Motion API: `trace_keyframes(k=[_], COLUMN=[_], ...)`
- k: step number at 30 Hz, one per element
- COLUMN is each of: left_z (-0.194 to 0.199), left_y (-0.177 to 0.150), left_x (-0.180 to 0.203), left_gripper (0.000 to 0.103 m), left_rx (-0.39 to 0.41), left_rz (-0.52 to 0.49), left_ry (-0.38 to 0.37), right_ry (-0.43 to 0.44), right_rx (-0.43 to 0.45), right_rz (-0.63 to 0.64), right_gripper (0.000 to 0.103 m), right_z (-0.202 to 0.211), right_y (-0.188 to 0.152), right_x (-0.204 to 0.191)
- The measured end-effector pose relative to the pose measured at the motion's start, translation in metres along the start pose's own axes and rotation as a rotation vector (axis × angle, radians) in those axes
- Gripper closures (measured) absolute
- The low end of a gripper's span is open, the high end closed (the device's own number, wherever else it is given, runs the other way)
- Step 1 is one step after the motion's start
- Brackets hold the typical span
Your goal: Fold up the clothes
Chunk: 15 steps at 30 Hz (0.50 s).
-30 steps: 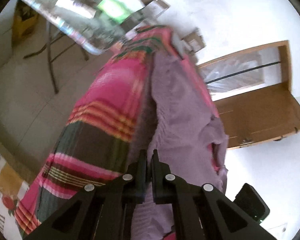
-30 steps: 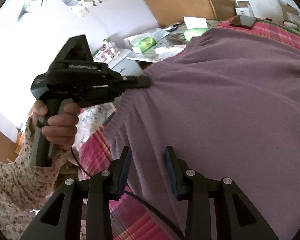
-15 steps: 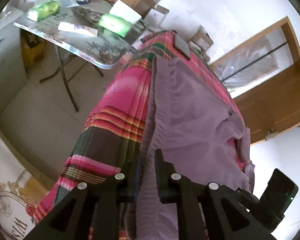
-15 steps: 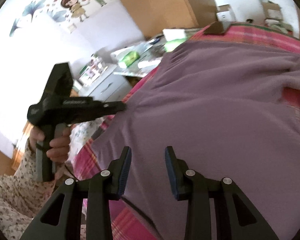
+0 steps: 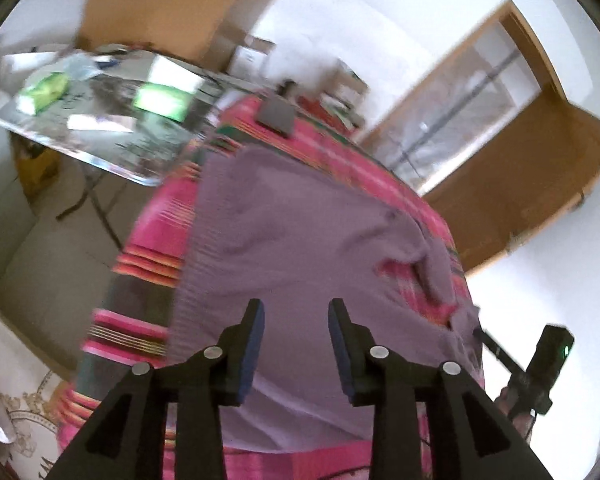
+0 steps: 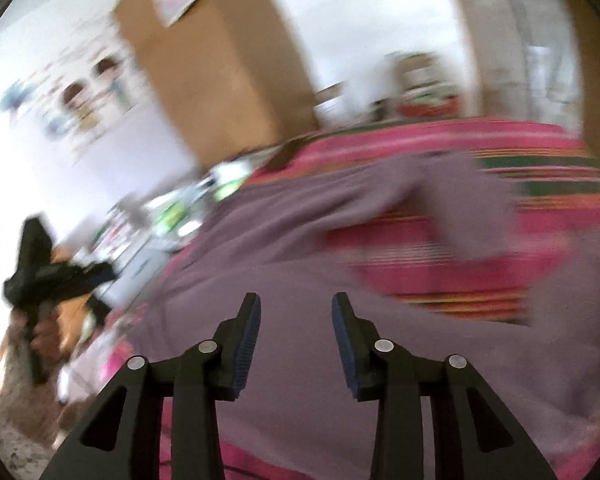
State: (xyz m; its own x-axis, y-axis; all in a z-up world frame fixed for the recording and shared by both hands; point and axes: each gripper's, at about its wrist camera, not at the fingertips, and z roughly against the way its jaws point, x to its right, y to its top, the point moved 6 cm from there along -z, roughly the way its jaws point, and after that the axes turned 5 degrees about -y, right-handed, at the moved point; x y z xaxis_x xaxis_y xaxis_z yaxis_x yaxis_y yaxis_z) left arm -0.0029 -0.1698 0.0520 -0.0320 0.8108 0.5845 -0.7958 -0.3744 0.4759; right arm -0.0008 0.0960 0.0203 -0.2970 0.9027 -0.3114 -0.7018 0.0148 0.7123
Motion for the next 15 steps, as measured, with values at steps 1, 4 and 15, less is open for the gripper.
trace_keyframes(k=[1, 4, 15], left_z=[-0.010, -0.041, -0.131], left_y=[-0.005, -0.023, -0.083], left_x=[0.008, 0.031, 0.119], left_gripper=[0.070, 0.070, 0.068], left_rx=[-0.025, -0.109, -0.345], left_rz=[-0.019, -0.077, -0.276], left_ry=[-0.005, -0.027, -0.066], right_ry=[-0.033, -0.149, -0.323], right_rx=[0.014, 0.051, 0.120], right_rz=[-0.033, -0.139, -0.273], right_gripper=[0.063, 0.063, 0.063], right_z=[0.007, 0.030, 0.071], right_y=[0.000, -0.007, -0.004], right_x=[0.017, 0.074, 0.185])
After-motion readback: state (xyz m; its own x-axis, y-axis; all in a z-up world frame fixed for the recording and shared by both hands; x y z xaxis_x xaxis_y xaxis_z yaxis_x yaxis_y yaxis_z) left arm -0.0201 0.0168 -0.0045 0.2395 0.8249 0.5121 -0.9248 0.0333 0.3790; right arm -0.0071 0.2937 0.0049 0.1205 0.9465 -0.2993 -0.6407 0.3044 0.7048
